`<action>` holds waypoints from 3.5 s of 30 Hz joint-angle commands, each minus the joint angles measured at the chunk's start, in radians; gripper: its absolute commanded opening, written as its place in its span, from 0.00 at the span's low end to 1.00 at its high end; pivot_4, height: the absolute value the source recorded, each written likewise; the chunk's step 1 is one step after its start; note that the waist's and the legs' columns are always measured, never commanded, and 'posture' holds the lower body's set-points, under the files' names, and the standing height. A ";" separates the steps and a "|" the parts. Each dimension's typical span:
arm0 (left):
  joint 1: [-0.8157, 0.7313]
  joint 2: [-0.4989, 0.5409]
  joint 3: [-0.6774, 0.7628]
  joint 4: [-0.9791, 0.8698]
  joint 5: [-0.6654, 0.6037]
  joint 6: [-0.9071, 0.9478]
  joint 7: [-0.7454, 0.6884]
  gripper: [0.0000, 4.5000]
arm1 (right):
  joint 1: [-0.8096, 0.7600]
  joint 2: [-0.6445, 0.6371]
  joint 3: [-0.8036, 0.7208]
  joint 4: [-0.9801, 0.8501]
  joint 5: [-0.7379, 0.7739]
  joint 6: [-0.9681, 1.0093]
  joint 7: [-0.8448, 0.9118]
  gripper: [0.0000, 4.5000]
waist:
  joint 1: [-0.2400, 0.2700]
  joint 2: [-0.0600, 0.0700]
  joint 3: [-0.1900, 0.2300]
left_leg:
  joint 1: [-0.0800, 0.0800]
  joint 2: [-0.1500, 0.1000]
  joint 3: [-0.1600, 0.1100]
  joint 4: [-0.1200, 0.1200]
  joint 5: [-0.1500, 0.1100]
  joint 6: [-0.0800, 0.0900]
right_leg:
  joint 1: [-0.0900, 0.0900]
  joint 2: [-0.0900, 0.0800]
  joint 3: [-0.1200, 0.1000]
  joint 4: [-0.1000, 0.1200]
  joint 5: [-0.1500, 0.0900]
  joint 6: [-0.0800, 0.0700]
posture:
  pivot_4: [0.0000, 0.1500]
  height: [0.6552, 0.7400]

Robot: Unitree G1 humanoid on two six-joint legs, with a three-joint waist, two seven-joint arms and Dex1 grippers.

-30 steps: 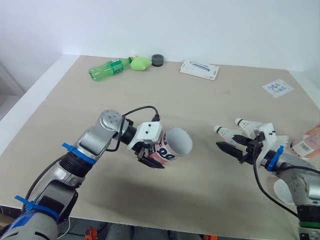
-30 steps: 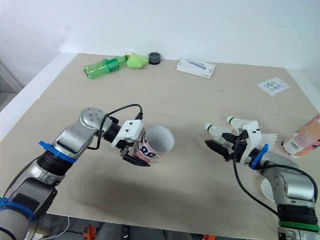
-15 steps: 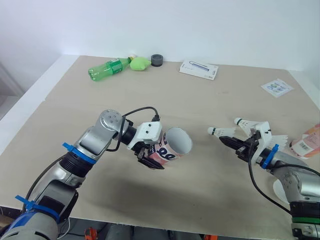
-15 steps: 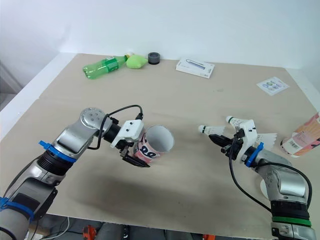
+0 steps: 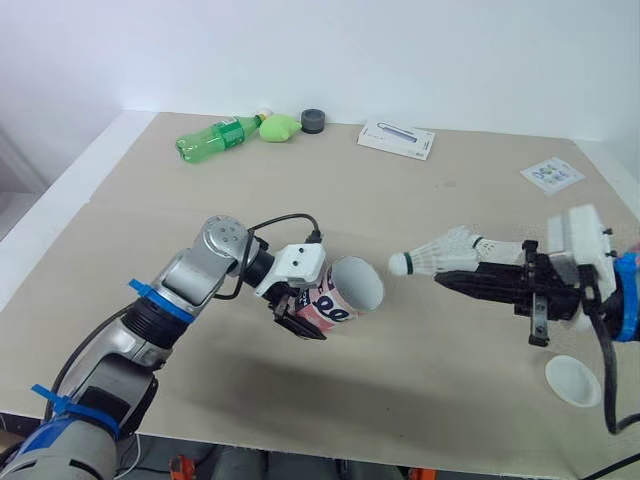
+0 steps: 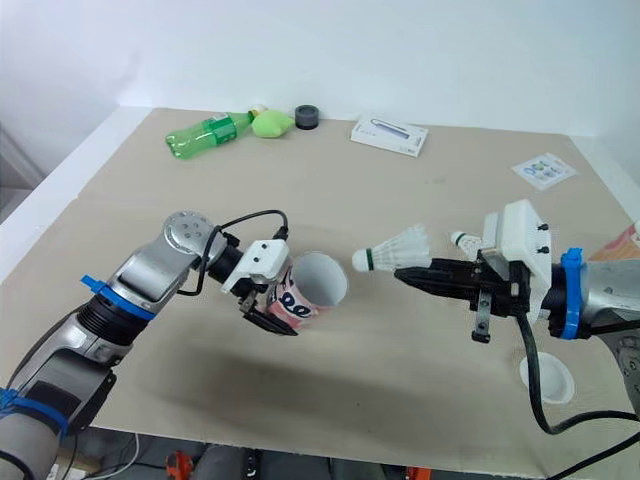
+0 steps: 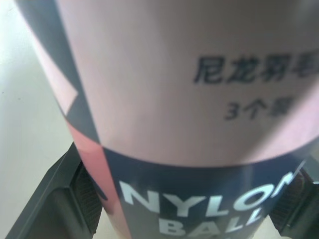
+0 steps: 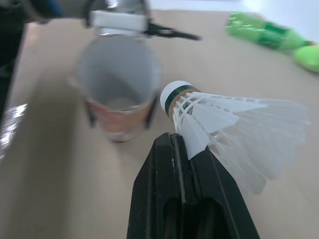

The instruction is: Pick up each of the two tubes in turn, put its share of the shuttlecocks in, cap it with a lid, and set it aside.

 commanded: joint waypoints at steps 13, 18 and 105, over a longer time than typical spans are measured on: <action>-0.020 -0.030 -0.008 0.013 0.008 0.009 -0.005 0.83 | -0.202 -0.043 0.302 -0.047 -0.145 -0.063 0.011 0.08 | 0.002 0.000 0.000 | -0.001 0.000 -0.001 0.000 0.000 0.000 | -0.001 -0.001 -0.001 0.000 0.000 -0.002 | 1.00 0.87; -0.014 -0.035 -0.007 0.002 0.004 0.019 0.003 0.83 | -0.228 -0.010 0.252 -0.037 -0.078 -0.019 -0.030 0.52 | 0.003 0.000 0.000 | -0.001 0.000 -0.001 0.000 0.000 0.000 | 0.000 -0.001 -0.002 0.000 0.000 -0.001 | 1.00 0.87; 0.161 -0.073 -0.008 -0.231 -0.079 0.227 0.194 0.83 | -0.089 -0.055 -0.035 1.184 -0.445 -0.193 -0.012 0.52 | 0.002 0.010 -0.006 | 0.003 -0.004 0.002 0.002 0.001 0.002 | 0.005 -0.003 0.003 -0.003 0.002 0.005 | 1.00 0.87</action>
